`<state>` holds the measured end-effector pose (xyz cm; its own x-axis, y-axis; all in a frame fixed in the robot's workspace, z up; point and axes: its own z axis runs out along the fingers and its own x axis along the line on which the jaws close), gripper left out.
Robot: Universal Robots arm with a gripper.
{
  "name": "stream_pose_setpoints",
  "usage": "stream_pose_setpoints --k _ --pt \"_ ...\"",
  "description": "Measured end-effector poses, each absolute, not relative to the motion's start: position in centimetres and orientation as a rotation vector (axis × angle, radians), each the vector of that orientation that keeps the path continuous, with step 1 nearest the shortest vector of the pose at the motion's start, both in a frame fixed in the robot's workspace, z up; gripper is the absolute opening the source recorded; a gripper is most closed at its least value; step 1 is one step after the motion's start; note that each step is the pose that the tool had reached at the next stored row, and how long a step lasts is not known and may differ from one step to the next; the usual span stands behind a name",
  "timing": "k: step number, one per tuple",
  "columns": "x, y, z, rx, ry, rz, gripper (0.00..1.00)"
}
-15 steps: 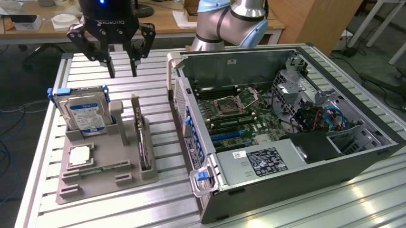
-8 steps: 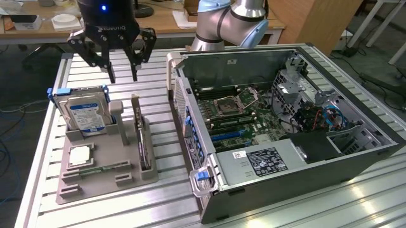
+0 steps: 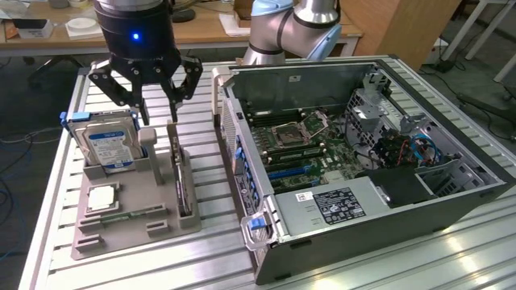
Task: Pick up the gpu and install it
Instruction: 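Pick up the gpu and move the gpu toward the slot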
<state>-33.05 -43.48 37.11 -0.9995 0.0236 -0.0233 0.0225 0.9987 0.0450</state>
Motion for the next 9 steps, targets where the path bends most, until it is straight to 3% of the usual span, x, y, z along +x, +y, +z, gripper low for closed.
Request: stream_pose_setpoints --k 9 --pt "-32.3 -43.5 35.5 -0.012 3.118 0.069 0.47"
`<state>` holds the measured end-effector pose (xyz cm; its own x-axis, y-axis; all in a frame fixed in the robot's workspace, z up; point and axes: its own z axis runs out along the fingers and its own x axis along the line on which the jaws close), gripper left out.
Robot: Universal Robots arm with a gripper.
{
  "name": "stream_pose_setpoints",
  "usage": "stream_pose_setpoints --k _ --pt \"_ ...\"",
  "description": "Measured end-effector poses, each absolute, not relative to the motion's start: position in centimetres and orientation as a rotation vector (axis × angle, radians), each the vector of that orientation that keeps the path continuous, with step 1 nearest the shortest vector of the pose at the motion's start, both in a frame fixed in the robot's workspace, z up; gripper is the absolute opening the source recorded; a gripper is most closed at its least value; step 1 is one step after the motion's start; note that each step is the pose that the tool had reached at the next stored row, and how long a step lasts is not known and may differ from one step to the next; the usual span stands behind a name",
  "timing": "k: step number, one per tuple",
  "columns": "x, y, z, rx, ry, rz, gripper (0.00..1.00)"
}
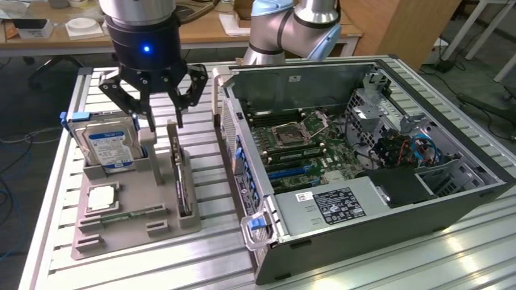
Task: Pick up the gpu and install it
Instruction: 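Pick up the gpu and move the gpu toward the slot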
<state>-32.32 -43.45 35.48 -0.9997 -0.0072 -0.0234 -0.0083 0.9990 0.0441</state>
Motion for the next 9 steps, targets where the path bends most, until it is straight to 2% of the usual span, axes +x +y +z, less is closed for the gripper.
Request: stream_pose_setpoints --k 9 --pt "-32.3 -43.5 33.9 -0.008 3.12 0.069 0.47"
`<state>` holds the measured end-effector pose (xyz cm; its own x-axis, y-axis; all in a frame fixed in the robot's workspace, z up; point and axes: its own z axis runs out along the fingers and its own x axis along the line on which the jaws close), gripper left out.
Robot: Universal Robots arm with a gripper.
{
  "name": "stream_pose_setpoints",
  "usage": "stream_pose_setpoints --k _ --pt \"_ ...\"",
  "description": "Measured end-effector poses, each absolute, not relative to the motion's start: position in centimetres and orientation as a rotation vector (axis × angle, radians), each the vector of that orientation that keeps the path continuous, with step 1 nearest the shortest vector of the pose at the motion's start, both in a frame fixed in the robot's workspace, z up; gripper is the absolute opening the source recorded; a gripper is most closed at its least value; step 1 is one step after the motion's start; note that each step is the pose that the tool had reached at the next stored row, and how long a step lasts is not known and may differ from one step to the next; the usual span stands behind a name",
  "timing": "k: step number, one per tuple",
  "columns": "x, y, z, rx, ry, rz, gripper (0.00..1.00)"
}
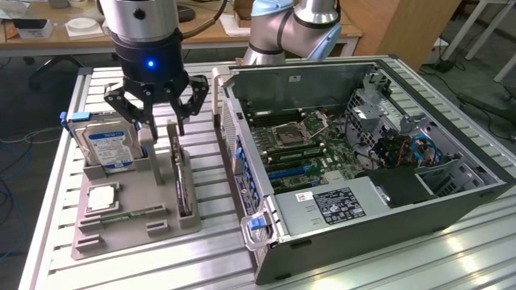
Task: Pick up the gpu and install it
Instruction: 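Pick up the gpu and move the gpu toward the slot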
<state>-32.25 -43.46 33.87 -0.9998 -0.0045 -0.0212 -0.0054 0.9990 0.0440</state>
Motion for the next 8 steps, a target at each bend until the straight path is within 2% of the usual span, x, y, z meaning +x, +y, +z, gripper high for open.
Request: stream_pose_setpoints --k 8 --pt "-32.2 -43.5 32.6 -0.001 3.13 0.069 0.47"
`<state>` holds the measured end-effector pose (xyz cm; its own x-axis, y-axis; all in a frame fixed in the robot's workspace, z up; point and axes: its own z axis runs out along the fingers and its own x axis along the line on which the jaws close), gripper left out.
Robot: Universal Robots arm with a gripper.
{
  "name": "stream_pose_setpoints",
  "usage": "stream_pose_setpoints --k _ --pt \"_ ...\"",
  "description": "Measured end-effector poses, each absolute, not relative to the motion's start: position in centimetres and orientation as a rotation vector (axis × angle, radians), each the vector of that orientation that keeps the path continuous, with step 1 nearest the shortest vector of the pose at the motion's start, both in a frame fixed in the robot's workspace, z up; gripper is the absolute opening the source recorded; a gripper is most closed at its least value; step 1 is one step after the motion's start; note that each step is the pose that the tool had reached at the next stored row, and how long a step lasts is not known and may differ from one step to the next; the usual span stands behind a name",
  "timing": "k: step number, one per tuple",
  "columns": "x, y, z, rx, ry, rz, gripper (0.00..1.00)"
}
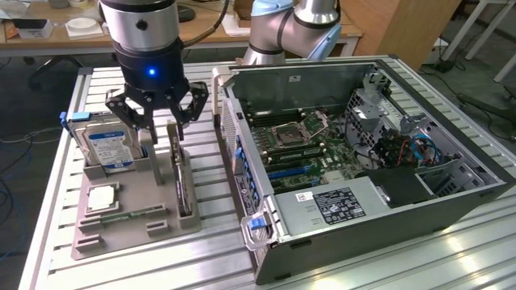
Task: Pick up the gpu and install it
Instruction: 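Pick up the gpu and move the gpu toward the slot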
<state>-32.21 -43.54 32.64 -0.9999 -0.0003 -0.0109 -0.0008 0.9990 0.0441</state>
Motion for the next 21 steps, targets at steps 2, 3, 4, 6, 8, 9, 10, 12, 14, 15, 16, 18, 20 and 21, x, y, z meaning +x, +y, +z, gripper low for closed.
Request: stream_pose_setpoints --k 2,3,4,6,8,9,10,12,14,15,16,18,20,21 --pt "-32.1 -43.6 32.3 -0.001 3.13 0.069 0.47" --pt "-31.9 -43.6 32.1 0.0 3.13 0.069 0.47" --pt "-31.8 -43.7 32.0 0.0 3.13 0.069 0.47" --pt "-31.7 -43.9 31.6 -0.001 3.13 0.069 0.47" --pt "-31.6 -44.2 31.3 -0.001 3.13 0.069 0.47" --pt "-31.6 -44.4 31.1 -0.001 3.13 0.069 0.47" --pt "-31.6 -44.5 30.9 -0.001 3.13 0.069 0.47" --pt "-31.6 -44.7 30.6 0.0 3.13 0.071 0.47" --pt "-31.6 -44.8 30.2 0.0 3.13 0.072 0.47" --pt "-31.6 -44.8 30.0 0.0 3.13 0.073 0.47" --pt "-31.6 -44.8 29.8 0.0 3.13 0.073 0.47" --pt "-31.6 -44.8 29.5 0.0 3.13 0.075 0.47" --pt "-31.6 -44.8 29.1 0.0 3.13 0.076 0.47" --pt "-31.6 -44.9 28.9 0.0 3.13 0.076 0.47"
